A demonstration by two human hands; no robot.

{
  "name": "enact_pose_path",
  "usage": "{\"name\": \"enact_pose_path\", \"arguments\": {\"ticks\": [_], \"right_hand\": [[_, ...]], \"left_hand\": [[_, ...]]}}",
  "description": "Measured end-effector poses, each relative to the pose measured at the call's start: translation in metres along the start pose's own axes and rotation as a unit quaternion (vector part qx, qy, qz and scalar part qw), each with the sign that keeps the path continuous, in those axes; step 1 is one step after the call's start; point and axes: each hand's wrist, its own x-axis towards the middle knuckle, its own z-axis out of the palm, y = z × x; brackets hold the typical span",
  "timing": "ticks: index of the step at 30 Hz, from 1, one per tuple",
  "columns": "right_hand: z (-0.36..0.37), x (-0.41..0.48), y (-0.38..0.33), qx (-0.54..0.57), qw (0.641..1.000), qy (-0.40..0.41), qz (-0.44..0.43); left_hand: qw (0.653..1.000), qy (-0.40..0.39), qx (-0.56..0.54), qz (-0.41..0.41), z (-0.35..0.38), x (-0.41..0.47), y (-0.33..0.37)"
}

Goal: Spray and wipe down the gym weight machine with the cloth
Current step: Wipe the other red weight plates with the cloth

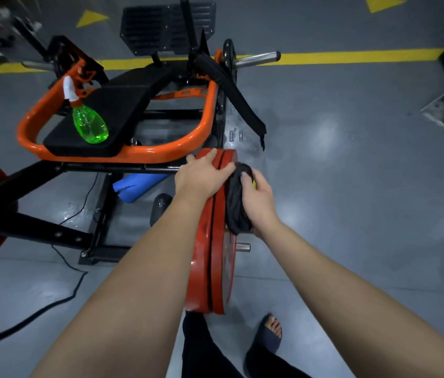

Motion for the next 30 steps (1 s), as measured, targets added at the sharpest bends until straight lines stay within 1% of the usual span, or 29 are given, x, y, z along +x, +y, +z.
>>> {"name": "enact_pose_path", "arguments": {"ticks": [2,4,6,8,10,12,14,16,18,19,22,24,26,27,30], "right_hand": [[0.002,-0.005,-0.001,-0.002,1.000,0.013,-0.013],[-0.002,-0.032,0.021,-0.027,1.000,0.013,0.005],[-0.009,-0.053,0.047,-0.046,0.998,-0.025,0.047],[-0.016,-0.045,0.054,-0.094,0.992,-0.053,0.066],[-0.014,-0.017,0.036,-0.104,0.993,-0.046,0.034],[-0.008,0.002,0.008,-0.064,0.998,-0.021,0.012],[-0.005,0.011,-0.009,-0.032,0.999,-0.014,0.016],[-0.009,0.005,-0.010,-0.046,0.997,-0.014,0.054],[-0.015,-0.011,0.001,-0.047,0.992,-0.015,0.118],[-0.016,-0.021,0.013,-0.031,0.988,-0.015,0.153],[-0.017,-0.051,0.052,0.072,0.965,0.005,0.252],[-0.015,-0.064,0.071,0.101,0.954,0.034,0.279],[-0.014,-0.069,0.074,0.104,0.958,0.051,0.262],[-0.015,-0.069,0.073,0.098,0.965,0.050,0.237],[-0.018,-0.065,0.050,0.124,0.984,0.010,0.127]], "left_hand": [[1.000,0.005,-0.007,-0.008,0.001,-0.002,-0.001],[1.000,0.015,-0.011,-0.017,0.000,-0.005,0.000],[0.999,0.022,-0.018,-0.022,0.000,-0.003,0.000],[0.999,0.029,-0.019,-0.024,0.002,-0.001,0.001],[0.999,0.036,-0.023,-0.027,0.000,0.001,0.005],[0.998,0.042,-0.033,-0.039,0.000,0.001,0.007],[0.997,0.053,-0.037,-0.042,0.001,-0.006,0.007],[0.998,0.027,-0.030,-0.048,0.004,-0.021,0.000],[0.998,-0.001,-0.025,-0.050,0.008,-0.042,-0.014],[0.998,0.002,-0.036,-0.045,0.012,-0.053,-0.022],[0.993,0.059,-0.094,-0.026,0.024,-0.076,-0.033],[0.990,0.101,-0.094,-0.017,0.030,-0.078,-0.034],[0.989,0.109,-0.095,-0.011,0.031,-0.078,-0.034],[0.990,0.108,-0.096,-0.007,0.031,-0.079,-0.035],[0.989,0.106,-0.099,0.008,0.030,-0.079,-0.037]]}}
